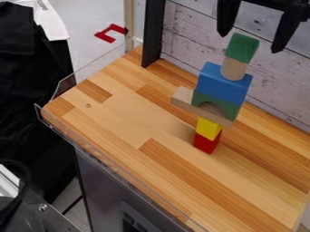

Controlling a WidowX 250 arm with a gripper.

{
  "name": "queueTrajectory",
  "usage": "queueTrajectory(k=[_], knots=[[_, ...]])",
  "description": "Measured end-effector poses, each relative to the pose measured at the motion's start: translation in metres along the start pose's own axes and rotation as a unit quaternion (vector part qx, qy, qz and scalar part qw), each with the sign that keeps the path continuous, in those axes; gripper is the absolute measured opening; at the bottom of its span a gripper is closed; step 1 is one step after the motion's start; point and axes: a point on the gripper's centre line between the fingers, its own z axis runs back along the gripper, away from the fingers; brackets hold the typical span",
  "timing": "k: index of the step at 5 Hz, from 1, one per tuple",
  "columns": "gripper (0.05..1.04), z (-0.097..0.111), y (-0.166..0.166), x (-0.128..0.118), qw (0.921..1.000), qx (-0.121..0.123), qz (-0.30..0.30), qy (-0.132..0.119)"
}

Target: Move the green triangle to the left of table

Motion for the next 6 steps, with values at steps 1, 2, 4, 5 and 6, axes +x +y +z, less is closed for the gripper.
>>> queueTrajectory(k=[1,2,4,5,6], knots=[[0.999,-0.006,0.002,0.005,1.0,-0.003,0.004,0.004],[0.999,-0.012,0.003,0.007,0.9999,-0.006,0.004,0.015],[0.962,-0.017,0.006,0.01,0.9996,-0.015,0.008,0.022],[0.682,-0.017,0.007,0.012,0.9994,-0.024,0.015,0.02],[0.537,-0.018,0.01,0.014,0.9992,-0.028,0.023,0.018]])
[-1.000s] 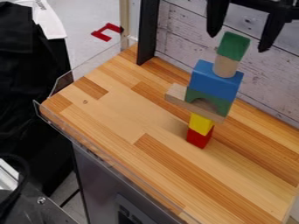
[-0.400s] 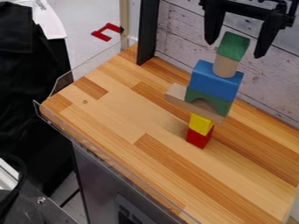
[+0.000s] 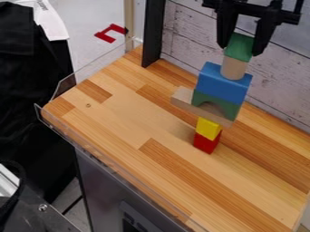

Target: Move the green triangle to the left of table

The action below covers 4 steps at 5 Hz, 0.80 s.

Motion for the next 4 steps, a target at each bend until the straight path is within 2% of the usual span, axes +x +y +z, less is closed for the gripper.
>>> queueTrajectory(k=[2,3,4], knots=[[0.537,0.005,0.006,-0.001,0.9999,0.007,0.014,0.001],[0.537,0.039,0.016,0.007,0.9988,0.004,0.028,-0.039],[0.537,0.054,0.042,0.012,0.9968,0.008,0.062,-0.049]])
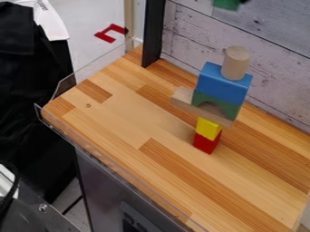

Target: Move the green triangle to the left of table

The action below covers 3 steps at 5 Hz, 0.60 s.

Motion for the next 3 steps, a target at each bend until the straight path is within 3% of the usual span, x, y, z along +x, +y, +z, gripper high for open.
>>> queueTrajectory(k=[1,2,3], knots=[[0.537,-0.011,0.03,0.005,0.9994,-0.011,0.032,0.013],[0.537,-0.037,0.063,0.003,0.997,-0.022,0.067,0.032],[0.537,-0.059,0.081,-0.004,0.9977,-0.012,0.052,0.041]])
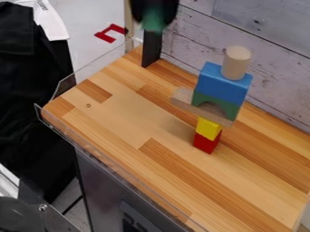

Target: Move the green triangle to the left of table

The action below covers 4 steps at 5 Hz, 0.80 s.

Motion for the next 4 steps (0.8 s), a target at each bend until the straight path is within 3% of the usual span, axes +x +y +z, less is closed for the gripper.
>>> queueTrajectory(k=[1,2,4], knots=[[0.537,-0.017,0.02,-0.001,0.9998,0.01,-0.016,-0.002],[0.537,-0.028,0.031,0.003,0.9992,0.016,-0.03,-0.02],[0.537,-0.077,0.041,0.013,0.9995,0.008,-0.023,-0.021]])
